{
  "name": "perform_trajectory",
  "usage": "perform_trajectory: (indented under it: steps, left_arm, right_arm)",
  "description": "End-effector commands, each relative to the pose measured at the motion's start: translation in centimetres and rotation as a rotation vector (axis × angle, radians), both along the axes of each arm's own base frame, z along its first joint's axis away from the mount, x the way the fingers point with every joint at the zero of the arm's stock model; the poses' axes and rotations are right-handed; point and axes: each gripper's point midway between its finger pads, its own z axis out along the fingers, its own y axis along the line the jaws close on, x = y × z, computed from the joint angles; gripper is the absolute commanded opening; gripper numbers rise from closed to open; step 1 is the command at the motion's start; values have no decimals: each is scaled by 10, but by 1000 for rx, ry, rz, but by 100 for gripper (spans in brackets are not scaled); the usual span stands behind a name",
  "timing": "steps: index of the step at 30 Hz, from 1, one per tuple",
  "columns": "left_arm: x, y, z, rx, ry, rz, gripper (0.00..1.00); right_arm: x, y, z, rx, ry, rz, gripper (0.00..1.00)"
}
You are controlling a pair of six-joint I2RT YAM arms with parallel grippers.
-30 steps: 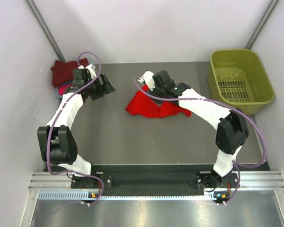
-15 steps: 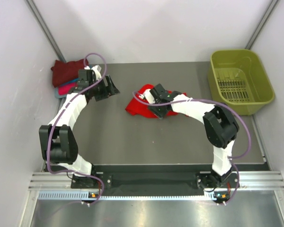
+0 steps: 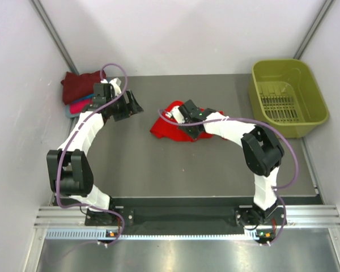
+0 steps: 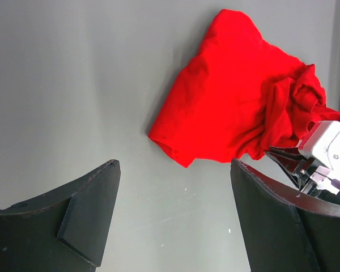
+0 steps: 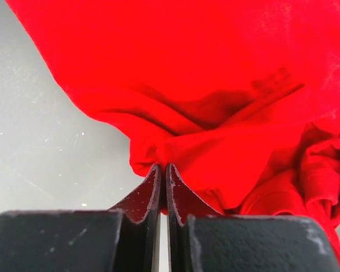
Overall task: Fold and stack the t-shirts
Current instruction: Flatten the tshirt out
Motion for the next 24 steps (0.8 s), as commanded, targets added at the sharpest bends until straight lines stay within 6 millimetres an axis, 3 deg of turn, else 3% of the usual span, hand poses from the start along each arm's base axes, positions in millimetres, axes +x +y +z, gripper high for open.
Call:
perform_trajectory:
  steps: [1,4,8,13,17,24]
  left_arm:
    - [11,-4,23,-30,-76,-6,83]
    - [8,-7,11,-29,-46,-13,83]
    - [-2,-18,-16,-26,21,-37,83]
    - [-4,-36,-47,29,84,-106,84]
    - [1,-46,-66,61,115,-152,84]
    - [7,-58,-101,64,201,-189,71]
  right_arm:
    - [19,2,50,60,-107,-23,0]
    - [28,-3,84,94,-176,-39,0]
    - [48,-13,149,150,-318,-60,0]
    - [75,-43,209,181,-465,-120,0]
    - [90,-66,230,192,-519,-175,0]
    - [105,-98,243,195,-557,-254,0]
